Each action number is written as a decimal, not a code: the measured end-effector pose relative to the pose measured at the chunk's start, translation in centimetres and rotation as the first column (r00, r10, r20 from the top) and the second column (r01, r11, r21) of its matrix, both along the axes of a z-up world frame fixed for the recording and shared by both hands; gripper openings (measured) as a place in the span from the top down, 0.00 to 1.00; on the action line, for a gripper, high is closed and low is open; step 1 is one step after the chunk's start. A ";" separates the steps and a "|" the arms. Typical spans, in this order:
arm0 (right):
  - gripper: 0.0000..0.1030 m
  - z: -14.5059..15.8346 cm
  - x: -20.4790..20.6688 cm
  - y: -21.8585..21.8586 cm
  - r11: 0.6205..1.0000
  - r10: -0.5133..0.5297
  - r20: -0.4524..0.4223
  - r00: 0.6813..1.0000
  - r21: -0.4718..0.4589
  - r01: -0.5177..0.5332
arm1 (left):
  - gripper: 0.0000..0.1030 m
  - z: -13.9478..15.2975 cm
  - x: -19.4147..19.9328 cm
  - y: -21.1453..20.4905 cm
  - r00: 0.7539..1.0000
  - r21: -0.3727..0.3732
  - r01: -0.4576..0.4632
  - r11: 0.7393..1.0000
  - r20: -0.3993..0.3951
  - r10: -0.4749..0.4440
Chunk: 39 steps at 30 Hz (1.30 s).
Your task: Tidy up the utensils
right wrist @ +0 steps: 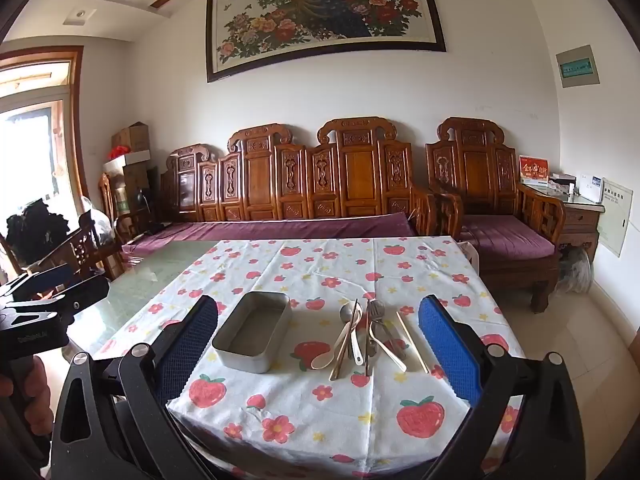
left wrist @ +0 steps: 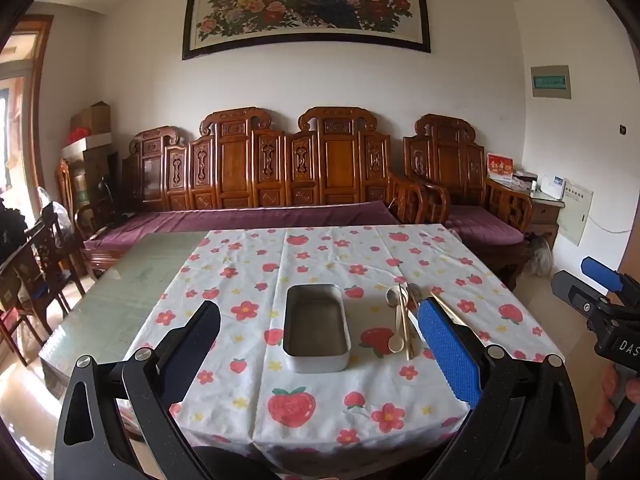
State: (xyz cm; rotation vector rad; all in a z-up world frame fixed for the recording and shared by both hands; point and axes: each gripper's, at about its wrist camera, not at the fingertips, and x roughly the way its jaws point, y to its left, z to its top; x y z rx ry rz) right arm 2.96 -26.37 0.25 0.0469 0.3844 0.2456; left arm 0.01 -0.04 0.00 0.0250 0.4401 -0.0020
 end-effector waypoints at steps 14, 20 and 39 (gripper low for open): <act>0.02 0.0 0.0 0.0 1.000 0.000 0.002 1.000 0.000 0.000 | 0.07 0.0 0.0 0.0 1.000 -0.008 0.003 1.000 0.007 -0.003; 0.02 0.1 -0.1 0.1 1.000 0.000 0.003 1.000 -0.001 0.000 | 0.07 0.0 0.0 0.0 1.000 -0.010 0.004 1.000 0.008 -0.004; 0.02 0.2 -0.2 0.1 1.000 0.001 0.004 1.000 -0.002 -0.001 | 0.07 0.2 0.1 -0.7 1.000 -0.011 0.005 1.000 0.012 -0.005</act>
